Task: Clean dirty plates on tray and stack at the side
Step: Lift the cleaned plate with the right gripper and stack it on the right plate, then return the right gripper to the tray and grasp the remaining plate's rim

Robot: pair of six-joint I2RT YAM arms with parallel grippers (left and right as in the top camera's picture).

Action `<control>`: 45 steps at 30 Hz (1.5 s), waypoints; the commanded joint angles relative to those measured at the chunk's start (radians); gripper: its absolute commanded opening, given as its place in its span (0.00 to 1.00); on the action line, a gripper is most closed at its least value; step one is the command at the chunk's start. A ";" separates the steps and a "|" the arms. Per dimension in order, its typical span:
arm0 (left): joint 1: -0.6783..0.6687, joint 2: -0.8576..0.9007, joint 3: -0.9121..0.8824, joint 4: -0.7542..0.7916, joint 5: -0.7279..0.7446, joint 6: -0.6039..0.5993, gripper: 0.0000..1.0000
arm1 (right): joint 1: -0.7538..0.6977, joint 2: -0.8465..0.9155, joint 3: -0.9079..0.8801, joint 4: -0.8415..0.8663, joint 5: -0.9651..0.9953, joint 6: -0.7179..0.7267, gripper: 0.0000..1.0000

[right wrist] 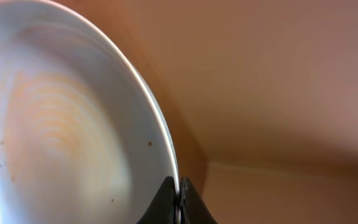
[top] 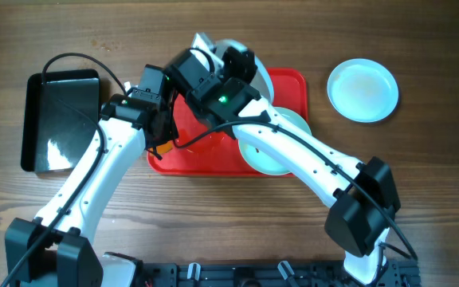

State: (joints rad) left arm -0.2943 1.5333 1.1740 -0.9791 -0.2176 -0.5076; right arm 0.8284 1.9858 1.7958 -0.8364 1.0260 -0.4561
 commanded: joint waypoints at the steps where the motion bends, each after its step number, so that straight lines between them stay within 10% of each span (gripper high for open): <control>1: 0.005 -0.005 0.008 -0.002 0.004 -0.010 0.04 | -0.008 -0.021 0.009 -0.016 -0.109 0.143 0.04; 17: 0.005 -0.005 0.008 -0.002 0.004 -0.011 0.04 | -0.497 -0.239 0.010 -0.106 -0.686 0.853 0.04; 36: 0.005 -0.005 0.008 -0.002 0.005 -0.017 0.04 | -1.097 -0.221 -0.479 0.127 -0.948 1.059 0.06; 38: 0.005 -0.005 0.008 0.000 0.005 -0.025 0.04 | -1.104 -0.219 -0.500 0.168 -1.008 1.012 0.24; 41: 0.005 -0.005 0.008 0.005 0.005 -0.025 0.04 | -1.097 -0.218 -0.511 0.217 -1.153 0.914 0.83; 45: 0.005 -0.005 0.008 0.008 0.007 -0.025 0.04 | -1.075 -0.218 -0.511 0.242 -1.337 0.857 0.95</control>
State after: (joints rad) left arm -0.2928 1.5333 1.1740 -0.9768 -0.2142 -0.5148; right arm -0.2703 1.7557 1.2907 -0.6113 -0.0734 0.4923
